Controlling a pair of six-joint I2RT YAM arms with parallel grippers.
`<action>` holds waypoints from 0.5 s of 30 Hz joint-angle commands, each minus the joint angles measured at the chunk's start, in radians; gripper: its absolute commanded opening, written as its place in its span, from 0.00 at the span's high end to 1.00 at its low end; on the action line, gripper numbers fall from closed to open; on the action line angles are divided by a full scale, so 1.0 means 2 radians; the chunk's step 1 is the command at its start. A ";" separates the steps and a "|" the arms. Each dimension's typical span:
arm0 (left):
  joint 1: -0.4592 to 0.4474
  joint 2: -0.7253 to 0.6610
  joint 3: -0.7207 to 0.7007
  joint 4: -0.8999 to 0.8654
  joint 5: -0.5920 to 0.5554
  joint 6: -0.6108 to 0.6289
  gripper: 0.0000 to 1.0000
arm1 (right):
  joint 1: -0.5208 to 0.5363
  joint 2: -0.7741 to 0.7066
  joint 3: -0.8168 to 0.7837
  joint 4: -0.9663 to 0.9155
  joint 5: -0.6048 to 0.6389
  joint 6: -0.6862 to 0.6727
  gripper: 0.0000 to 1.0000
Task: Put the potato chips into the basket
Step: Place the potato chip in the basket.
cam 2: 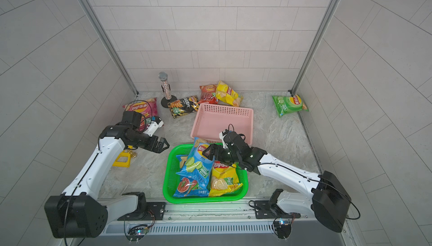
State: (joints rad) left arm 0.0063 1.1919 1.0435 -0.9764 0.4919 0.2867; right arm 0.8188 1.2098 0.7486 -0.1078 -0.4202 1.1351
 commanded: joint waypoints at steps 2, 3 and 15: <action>0.002 -0.003 -0.004 -0.001 0.002 -0.001 0.00 | 0.022 0.030 0.029 0.017 0.001 0.005 0.02; 0.001 -0.004 -0.005 0.000 0.002 -0.001 0.00 | 0.026 0.036 0.036 0.012 0.004 0.002 0.01; 0.003 -0.013 -0.007 0.001 0.001 -0.002 0.00 | 0.086 0.110 0.183 -0.193 0.134 -0.100 0.09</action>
State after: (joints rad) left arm 0.0063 1.1854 1.0420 -0.9752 0.4915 0.2855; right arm 0.9745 1.4040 1.0756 -0.3428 -0.2596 1.0096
